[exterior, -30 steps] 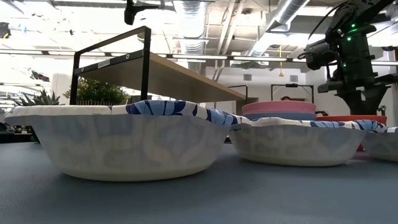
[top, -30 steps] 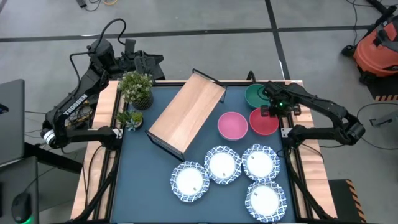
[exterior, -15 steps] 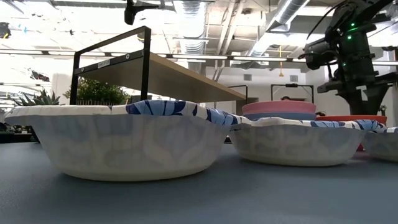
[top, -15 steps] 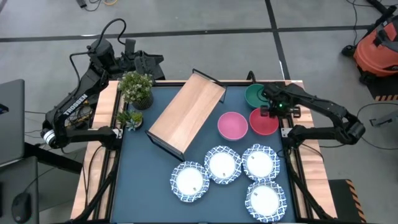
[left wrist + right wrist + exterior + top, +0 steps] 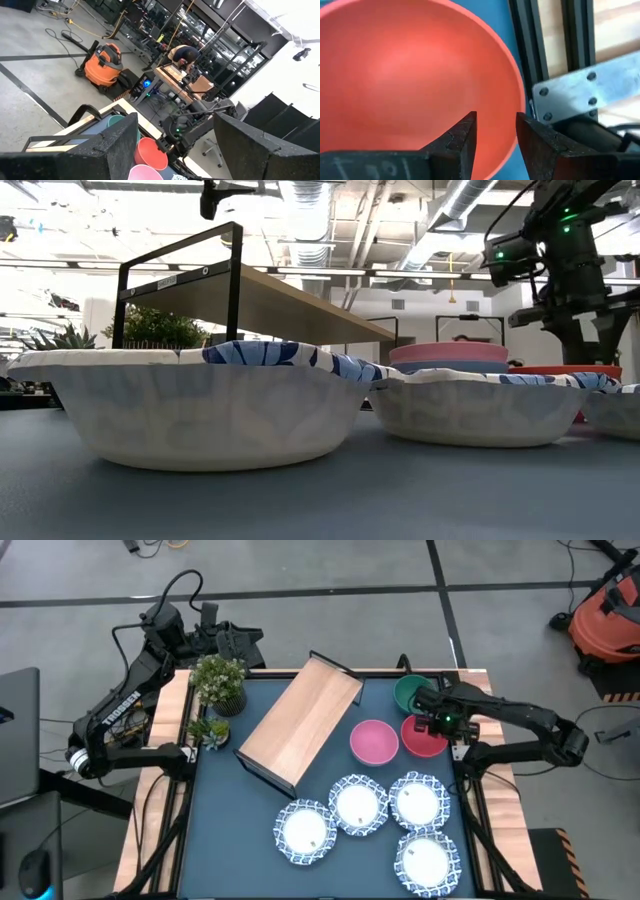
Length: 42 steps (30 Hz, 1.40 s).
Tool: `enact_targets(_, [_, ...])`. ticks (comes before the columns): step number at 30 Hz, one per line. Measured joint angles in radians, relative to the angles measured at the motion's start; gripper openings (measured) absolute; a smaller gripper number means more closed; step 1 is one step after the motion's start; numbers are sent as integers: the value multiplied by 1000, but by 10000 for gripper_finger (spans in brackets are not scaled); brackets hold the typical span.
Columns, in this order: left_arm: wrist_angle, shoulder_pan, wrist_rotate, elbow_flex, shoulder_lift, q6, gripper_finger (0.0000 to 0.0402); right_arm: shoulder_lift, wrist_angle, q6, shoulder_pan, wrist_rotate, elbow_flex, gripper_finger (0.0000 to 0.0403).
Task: Place and stack bowls onto a shelf
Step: Put the orange bowl on the shelf
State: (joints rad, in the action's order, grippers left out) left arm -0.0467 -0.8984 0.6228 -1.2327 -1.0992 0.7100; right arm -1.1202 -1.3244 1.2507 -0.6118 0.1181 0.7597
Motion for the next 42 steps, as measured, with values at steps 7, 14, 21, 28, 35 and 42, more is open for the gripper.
enact_targets(7, [0,0,0,0,0,-11,243,0,-30,173,113,1,0,162])
enact_targets(14, [0,0,0,0,0,-63,243,0,62,57,243,33,8,162])
enact_targets(21, [0,0,0,0,0,-84,243,0,251,-345,342,39,78,162])
enact_targets(28, [-1,0,0,0,0,-97,243,-52,257,-533,399,-29,80,177])
enact_targets(35, [-16,0,0,0,0,-66,243,-150,235,-608,422,-45,80,237])
enact_targets(42, [-17,0,-37,0,0,-69,243,-243,226,-631,420,-40,80,246])
